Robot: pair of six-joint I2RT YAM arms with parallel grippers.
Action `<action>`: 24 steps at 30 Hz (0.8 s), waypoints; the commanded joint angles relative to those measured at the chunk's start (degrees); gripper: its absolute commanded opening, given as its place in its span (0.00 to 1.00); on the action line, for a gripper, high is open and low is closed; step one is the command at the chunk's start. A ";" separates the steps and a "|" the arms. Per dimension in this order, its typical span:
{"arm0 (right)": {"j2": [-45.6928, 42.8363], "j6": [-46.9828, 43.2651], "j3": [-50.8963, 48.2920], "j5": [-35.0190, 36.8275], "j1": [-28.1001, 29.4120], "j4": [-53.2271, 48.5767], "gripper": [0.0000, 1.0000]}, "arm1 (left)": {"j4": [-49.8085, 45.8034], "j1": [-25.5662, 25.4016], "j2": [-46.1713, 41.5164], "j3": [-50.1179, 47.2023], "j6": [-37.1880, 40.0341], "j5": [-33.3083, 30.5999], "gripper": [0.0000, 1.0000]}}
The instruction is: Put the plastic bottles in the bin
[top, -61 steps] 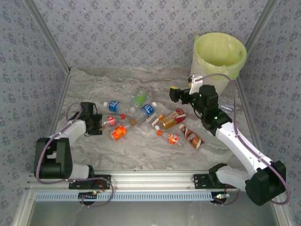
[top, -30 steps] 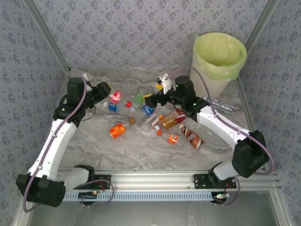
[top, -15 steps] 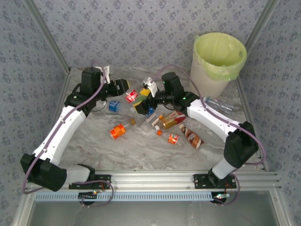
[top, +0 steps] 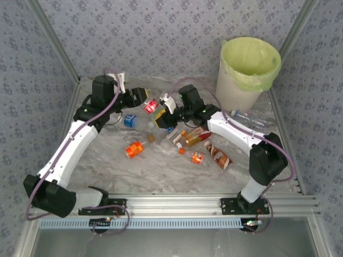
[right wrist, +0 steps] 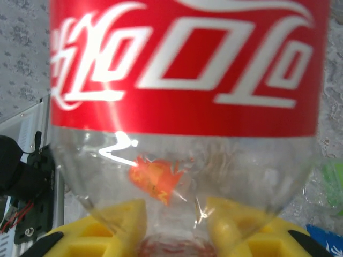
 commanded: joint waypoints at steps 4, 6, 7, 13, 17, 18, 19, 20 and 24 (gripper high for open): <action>-2.50 -0.42 -0.71 1.22 0.27 1.69 0.08 | 0.96 -0.14 0.11 1.26 0.16 0.97 0.51; -3.46 -0.27 -1.12 4.61 0.23 1.22 0.02 | -0.41 -0.10 0.26 1.84 -0.54 0.26 0.76; -4.11 -0.26 -1.54 6.58 0.03 1.27 0.00 | -1.24 -0.10 0.25 2.20 -0.81 -0.34 0.88; -7.86 1.12 -4.21 11.46 -4.05 -0.85 0.00 | -0.62 0.49 -1.48 -0.10 -2.65 -4.84 0.99; -9.68 0.39 -3.24 18.13 -6.83 -5.99 0.00 | 1.02 1.21 -2.82 -3.03 -4.98 -8.73 0.99; -10.14 0.25 -2.71 19.57 -7.78 -7.40 0.00 | 0.85 1.44 -2.87 -3.49 -5.32 -9.81 0.99; -10.64 -0.07 -2.13 20.53 -8.67 -8.56 0.00 | 0.91 1.56 -3.01 -4.04 -5.44 -10.46 1.00; -11.18 -0.40 -1.82 21.14 -9.47 -9.36 0.00 | 0.84 1.65 -3.13 -4.51 -5.56 -11.19 0.99; -13.08 -1.83 1.30 23.75 -13.56 -12.47 0.00 | 0.66 1.83 -3.73 -6.71 -6.19 -14.23 0.99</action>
